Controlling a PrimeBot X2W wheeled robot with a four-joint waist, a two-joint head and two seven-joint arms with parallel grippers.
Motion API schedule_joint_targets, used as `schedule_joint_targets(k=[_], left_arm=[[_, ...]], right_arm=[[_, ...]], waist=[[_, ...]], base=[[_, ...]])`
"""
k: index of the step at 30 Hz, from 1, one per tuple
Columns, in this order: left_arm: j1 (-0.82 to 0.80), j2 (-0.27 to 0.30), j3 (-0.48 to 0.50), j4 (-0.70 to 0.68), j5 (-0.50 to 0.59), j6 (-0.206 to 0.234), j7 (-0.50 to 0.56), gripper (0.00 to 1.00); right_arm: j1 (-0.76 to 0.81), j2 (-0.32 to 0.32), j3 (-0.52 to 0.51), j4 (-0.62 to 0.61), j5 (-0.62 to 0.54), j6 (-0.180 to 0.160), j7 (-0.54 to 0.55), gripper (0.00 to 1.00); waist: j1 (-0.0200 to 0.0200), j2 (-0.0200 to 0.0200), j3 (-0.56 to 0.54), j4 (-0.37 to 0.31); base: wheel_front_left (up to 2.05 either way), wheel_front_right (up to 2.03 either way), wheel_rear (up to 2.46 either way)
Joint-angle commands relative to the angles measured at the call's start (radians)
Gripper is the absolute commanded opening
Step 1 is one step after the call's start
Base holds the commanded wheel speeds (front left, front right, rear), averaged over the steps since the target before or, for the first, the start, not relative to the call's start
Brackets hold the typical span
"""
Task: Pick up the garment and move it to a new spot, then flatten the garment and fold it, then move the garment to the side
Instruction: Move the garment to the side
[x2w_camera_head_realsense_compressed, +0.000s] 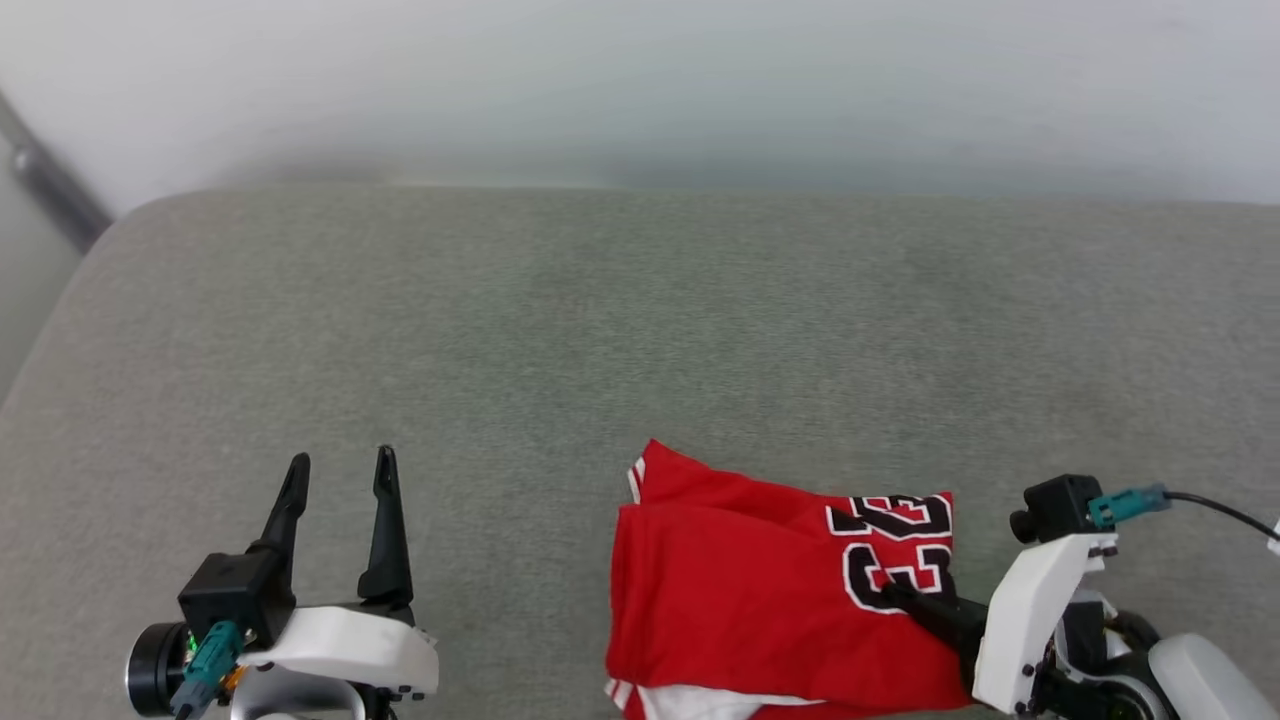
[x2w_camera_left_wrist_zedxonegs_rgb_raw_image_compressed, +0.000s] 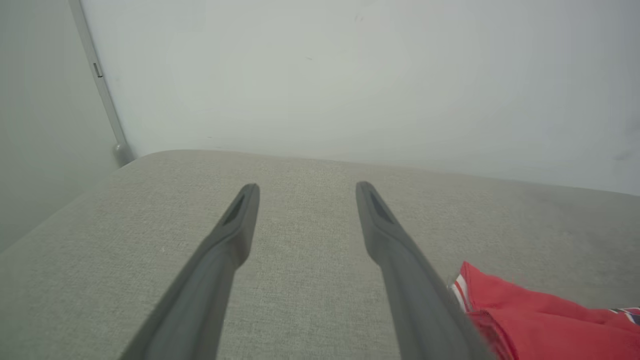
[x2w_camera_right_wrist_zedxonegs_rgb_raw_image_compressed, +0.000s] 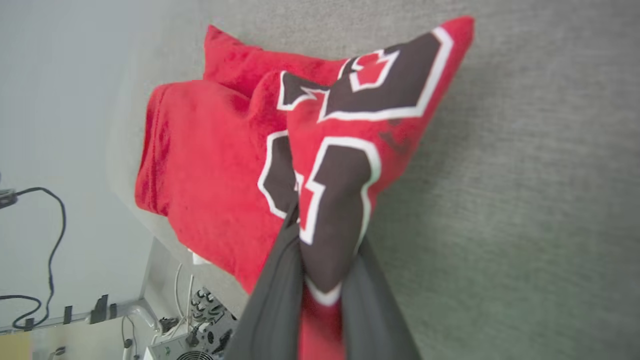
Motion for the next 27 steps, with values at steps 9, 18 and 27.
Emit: schedule_joint_targets(k=[9, 18, 27], left_arm=[[0.002, 0.008, 0.011, -0.056, 0.019, 0.007, -0.001, 1.0], [-0.104, 0.031, 0.002, -0.107, 0.061, -0.02, 0.006, 1.0], [-0.292, 0.06, -0.051, -0.128, 0.115, -0.081, 0.069, 1.0]], right_arm=[[-0.111, -0.105, 0.03, 0.096, -0.235, 0.0, -0.001, 0.0], [-0.295, -0.117, -0.002, 0.257, -0.349, -0.001, -0.092, 0.0], [-0.513, -0.139, -0.081, 0.484, -0.439, -0.001, -0.314, 0.0]], waist=[[0.0, 0.0, 0.009, -0.226], [0.0, 0.0, 0.155, -0.423], [0.0, 0.0, 0.341, -0.468]], base=[[0.0, 0.0, 0.0], [0.0, 0.0, 0.0], [0.0, 0.0, 0.0]])
